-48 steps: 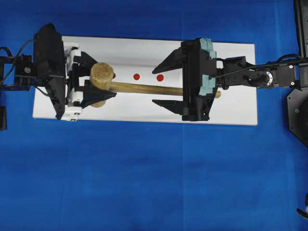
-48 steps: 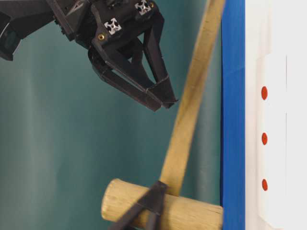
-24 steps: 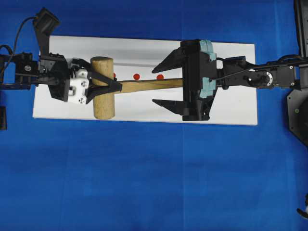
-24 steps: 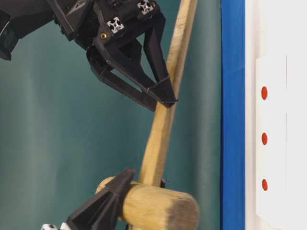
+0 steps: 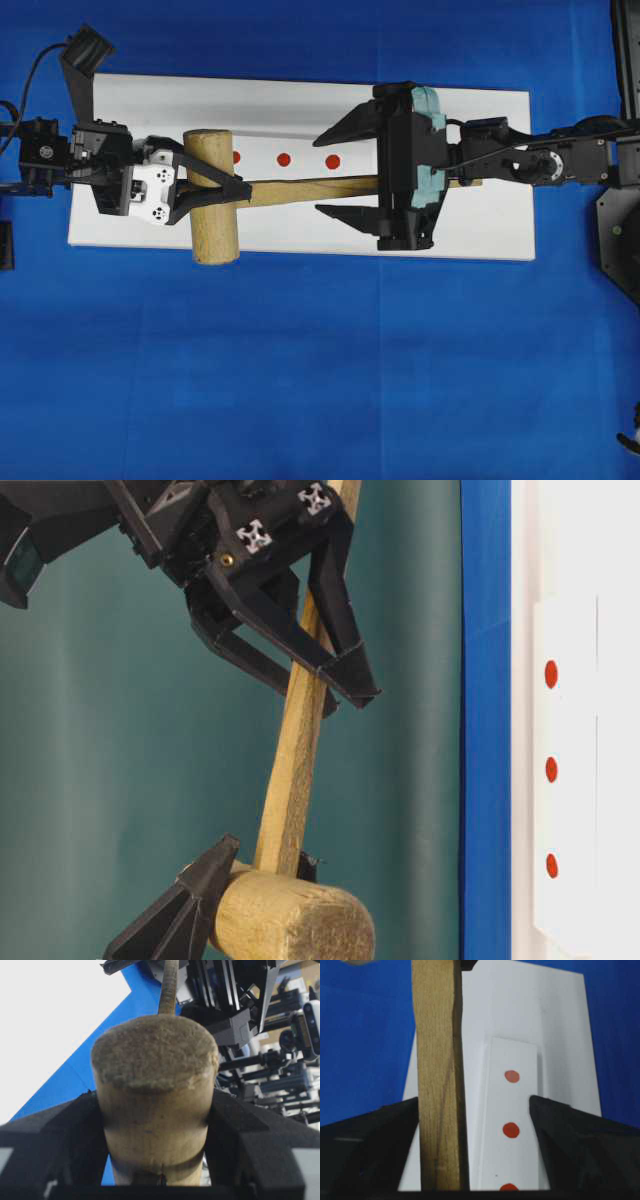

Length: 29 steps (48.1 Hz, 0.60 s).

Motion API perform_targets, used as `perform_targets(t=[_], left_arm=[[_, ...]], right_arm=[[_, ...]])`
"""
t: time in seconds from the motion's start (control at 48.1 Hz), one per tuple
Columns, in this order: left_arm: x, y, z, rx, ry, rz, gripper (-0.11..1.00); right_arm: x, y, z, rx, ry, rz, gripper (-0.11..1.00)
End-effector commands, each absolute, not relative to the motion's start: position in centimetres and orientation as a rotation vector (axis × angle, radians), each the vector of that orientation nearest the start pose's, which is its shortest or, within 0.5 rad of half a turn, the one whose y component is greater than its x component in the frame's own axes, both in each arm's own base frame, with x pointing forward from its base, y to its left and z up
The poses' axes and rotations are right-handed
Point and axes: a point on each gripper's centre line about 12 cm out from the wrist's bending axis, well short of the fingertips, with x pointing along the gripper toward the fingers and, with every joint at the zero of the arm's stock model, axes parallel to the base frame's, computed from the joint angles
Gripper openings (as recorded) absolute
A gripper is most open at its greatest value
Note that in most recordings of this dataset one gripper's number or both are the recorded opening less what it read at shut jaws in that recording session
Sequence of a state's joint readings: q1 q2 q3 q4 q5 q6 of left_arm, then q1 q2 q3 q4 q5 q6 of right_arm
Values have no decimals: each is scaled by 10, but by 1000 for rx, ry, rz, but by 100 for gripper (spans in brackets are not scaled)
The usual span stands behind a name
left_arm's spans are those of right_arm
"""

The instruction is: Hit the mark with a hammer.

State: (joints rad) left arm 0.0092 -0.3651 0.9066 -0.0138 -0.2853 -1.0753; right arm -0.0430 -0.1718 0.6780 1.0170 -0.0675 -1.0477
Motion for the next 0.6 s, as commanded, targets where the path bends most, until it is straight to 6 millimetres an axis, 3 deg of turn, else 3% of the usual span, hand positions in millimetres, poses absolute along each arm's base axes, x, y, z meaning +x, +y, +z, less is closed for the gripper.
perform_targets(t=[0.0, 0.145, 0.208, 0.582], left_arm=[[320, 3, 259, -1081, 174, 120, 45], [318, 3, 259, -1070, 176, 120, 45], [317, 4, 259, -1064, 173, 119, 45], [309, 12, 251, -1062, 215, 174, 45]], right_arm=[[376, -23, 240, -47, 457, -85, 59], [376, -20, 239, -54, 466, -66, 17], [376, -20, 239, -53, 468, -63, 7], [376, -19, 238, -48, 469, -61, 7]])
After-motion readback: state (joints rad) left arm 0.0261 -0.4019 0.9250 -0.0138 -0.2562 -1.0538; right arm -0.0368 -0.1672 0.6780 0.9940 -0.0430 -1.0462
